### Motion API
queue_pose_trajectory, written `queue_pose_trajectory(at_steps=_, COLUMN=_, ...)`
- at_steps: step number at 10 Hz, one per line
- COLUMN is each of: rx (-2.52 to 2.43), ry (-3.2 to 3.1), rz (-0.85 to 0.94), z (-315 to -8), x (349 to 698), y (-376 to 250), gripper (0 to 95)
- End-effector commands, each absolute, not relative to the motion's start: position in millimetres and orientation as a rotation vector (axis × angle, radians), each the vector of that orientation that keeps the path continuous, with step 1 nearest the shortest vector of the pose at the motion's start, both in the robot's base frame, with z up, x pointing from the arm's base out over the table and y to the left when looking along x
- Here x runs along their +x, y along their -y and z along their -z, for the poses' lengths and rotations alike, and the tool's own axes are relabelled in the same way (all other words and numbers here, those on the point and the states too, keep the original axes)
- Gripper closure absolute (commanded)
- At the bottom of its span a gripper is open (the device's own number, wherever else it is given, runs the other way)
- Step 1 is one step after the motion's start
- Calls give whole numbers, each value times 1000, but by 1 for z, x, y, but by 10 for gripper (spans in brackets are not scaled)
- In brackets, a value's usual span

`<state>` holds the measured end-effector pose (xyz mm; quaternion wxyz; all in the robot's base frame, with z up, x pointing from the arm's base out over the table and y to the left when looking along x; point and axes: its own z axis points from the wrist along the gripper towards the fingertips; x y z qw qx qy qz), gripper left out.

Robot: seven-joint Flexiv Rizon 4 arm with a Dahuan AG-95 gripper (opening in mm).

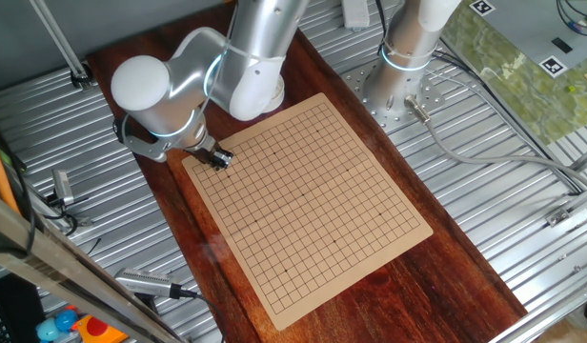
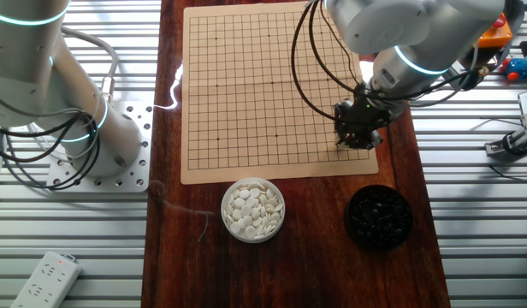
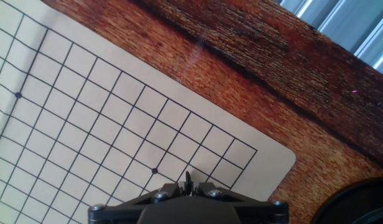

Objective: Play the first move as black on the 3-4 point in the upper right corner of the Go board

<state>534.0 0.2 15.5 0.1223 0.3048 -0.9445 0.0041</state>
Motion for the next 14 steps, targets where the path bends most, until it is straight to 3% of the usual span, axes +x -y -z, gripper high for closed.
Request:
queue_pose_trajectory(at_steps=1, rx=892, ry=2758, rz=-10, z=-14, x=532, y=0, gripper=950)
queue_pose_trajectory(at_steps=5, rx=890, ry=2761, rz=-10, z=-11, x=523, y=1, gripper=950)
queue_pose_trajectory(at_steps=6, rx=887, ry=2762, rz=-12, z=-11, x=523, y=1, gripper=760)
queue_pose_trajectory(at_steps=14, rx=875, ry=2771, rz=-16, z=-11, x=522, y=1, gripper=760)
